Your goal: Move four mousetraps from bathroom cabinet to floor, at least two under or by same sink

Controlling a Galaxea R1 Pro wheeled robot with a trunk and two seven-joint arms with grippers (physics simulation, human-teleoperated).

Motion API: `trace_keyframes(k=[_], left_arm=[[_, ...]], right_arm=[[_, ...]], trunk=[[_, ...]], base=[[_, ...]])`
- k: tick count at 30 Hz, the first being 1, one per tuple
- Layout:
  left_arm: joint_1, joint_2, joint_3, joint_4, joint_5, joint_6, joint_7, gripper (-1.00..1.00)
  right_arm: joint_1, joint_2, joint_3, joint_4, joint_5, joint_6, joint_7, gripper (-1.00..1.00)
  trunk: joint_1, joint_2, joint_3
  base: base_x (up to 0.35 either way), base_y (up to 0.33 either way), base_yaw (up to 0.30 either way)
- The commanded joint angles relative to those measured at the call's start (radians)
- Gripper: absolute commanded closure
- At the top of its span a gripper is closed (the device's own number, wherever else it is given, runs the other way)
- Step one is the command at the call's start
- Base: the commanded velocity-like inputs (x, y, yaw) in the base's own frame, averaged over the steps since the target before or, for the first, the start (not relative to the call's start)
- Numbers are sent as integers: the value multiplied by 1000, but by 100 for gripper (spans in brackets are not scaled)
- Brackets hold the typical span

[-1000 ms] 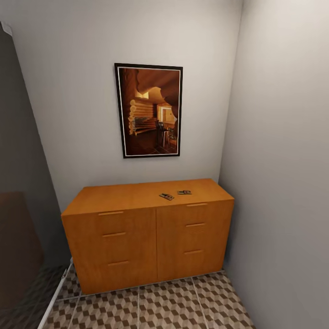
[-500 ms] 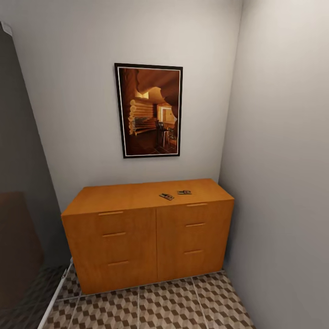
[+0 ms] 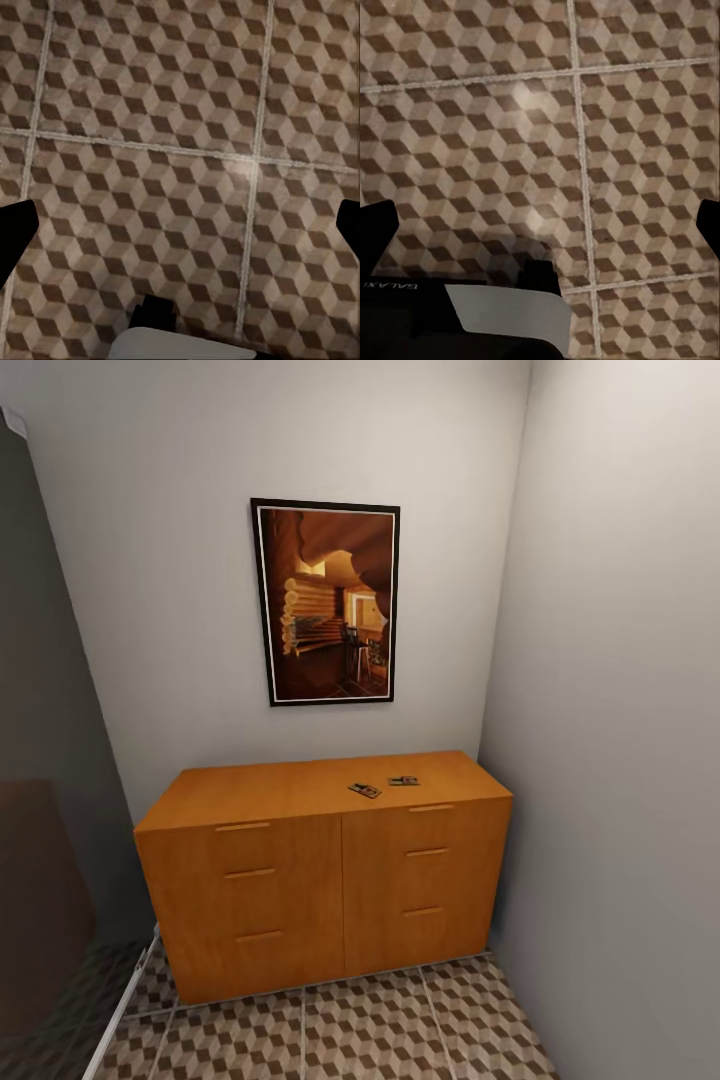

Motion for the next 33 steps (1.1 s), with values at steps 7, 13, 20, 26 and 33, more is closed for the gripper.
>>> trace_keyframes(k=[7, 13, 20, 26, 33], left_arm=[[-2, 113, -3, -221, 9, 31, 18, -100], [-5, 215, 15, -542, 5, 172, 153, -100], [-6, 262, 126, -917, -50, 382, 361, -100], [-6, 250, 202, -1067, -143, 517, 388, -100], [-8, 212, 253, -1159, -188, 612, 394, -100]], right_arm=[[0, -50, 1, -160, -12, 87, -11, -100], [0, -89, -5, -333, -12, 191, -33, -100], [-1, -124, -84, -571, -11, 354, -54, -100], [0, -129, -155, -725, -8, 474, -62, -100], [0, -130, -204, -901, 6, 611, -91, -100]], trunk=[[0, -1, -1], [0, -1, -1], [0, -1, -1], [0, -1, -1], [0, -1, -1]], base=[[0, 0, 0], [0, 0, 0], [0, 0, 0], [0, 0, 0], [0, 0, 0]])
